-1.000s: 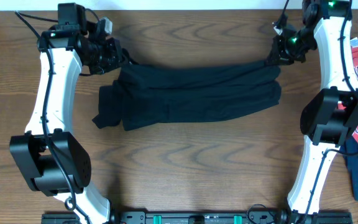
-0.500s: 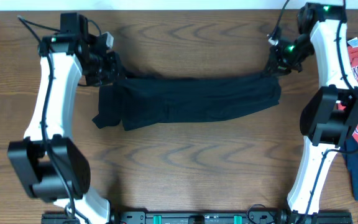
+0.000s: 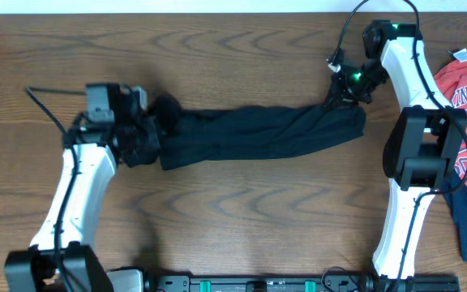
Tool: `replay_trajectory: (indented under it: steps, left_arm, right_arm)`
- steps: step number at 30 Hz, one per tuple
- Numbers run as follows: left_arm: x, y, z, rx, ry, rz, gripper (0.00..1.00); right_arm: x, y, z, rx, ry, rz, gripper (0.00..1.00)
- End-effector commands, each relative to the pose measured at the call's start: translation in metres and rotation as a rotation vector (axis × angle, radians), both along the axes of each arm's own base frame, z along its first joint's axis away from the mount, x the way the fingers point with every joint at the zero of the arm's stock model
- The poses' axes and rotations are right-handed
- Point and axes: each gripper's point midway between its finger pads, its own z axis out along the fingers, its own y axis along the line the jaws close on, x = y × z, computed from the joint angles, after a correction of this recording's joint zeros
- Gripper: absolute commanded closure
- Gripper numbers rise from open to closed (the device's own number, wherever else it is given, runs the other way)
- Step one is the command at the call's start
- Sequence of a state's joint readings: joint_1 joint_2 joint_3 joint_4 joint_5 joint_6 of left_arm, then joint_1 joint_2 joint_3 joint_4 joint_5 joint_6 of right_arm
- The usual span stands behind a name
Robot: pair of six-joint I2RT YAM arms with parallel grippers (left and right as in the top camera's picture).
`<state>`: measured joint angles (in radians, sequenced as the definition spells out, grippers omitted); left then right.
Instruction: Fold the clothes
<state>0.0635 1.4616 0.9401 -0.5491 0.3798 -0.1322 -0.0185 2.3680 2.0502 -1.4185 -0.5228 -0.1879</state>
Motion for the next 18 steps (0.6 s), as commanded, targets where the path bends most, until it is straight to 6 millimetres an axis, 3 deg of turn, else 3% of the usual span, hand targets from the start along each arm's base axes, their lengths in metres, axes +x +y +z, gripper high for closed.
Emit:
replay_trajectory:
  steps: [1, 6, 13, 18]
  left_arm:
    - [-0.012, 0.001, -0.023, -0.003, 0.042, 0.038, 0.94]
    - [-0.016, 0.005, -0.038, 0.022, 0.043, 0.048, 0.94]
    - [-0.012, 0.008, -0.044, 0.036, 0.041, 0.054, 0.93]
    - [-0.012, 0.008, -0.047, 0.035, 0.048, 0.053, 0.67]
  right_arm:
    - [-0.005, -0.01, -0.004, -0.092, 0.037, -0.071, 0.98]
    - [-0.01, -0.041, -0.034, -0.29, 0.112, -0.226, 0.98]
    - [-0.012, -0.054, -0.055, -0.303, 0.133, -0.32, 0.99]
    - [-0.014, -0.061, -0.062, -0.303, 0.137, -0.335, 0.98]
